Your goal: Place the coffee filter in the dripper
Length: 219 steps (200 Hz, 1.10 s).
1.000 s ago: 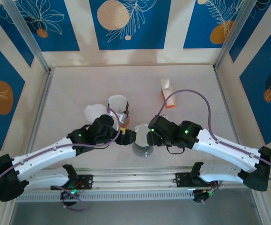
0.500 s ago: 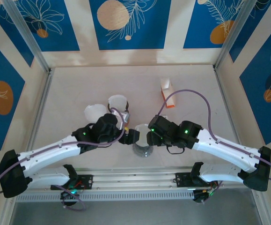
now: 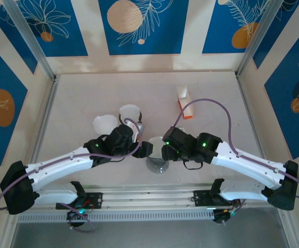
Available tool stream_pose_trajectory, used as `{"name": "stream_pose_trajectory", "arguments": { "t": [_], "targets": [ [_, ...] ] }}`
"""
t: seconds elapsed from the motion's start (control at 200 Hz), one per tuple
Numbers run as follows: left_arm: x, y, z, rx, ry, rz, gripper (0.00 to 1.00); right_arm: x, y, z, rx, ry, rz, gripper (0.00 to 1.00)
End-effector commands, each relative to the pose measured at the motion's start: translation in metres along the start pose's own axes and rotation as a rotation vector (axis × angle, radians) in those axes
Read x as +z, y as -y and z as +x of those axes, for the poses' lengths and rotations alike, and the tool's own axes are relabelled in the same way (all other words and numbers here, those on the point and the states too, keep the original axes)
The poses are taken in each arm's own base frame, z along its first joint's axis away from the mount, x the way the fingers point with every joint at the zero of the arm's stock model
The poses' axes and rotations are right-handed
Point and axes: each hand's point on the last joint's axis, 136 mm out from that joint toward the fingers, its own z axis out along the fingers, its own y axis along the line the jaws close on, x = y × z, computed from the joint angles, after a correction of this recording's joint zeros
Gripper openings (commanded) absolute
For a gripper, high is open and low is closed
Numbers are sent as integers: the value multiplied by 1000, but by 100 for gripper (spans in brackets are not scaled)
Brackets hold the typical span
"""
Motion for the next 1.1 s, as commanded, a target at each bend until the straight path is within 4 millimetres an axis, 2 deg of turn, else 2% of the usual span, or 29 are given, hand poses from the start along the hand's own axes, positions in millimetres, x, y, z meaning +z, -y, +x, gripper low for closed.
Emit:
{"name": "stream_pose_trajectory", "arguments": {
  "t": [0.0,0.115,0.23,0.435,0.565,0.755,0.905,1.09],
  "targets": [
    [-8,1,-11,-12,32,-4,75,3,5,2,13,-9,17,54],
    [-14,7,-15,-23,51,32,81,3,4,2,14,-12,14,54],
    [-21,10,-19,-25,74,46,81,4,4,2,15,-12,10,54],
    [-20,1,-11,-31,54,8,70,4,0,1,12,-12,0,56],
    [-19,0,-7,-40,49,13,69,3,-7,-4,-2,-10,-17,62],
    [-18,-1,-7,-37,44,9,66,4,-16,-15,-12,-30,-23,65],
    [-17,-3,-4,-39,37,6,66,13,-12,-17,-23,-90,33,65],
    [-15,-4,-1,-43,31,5,66,34,-8,-8,-54,-162,89,64]
  ]
}}
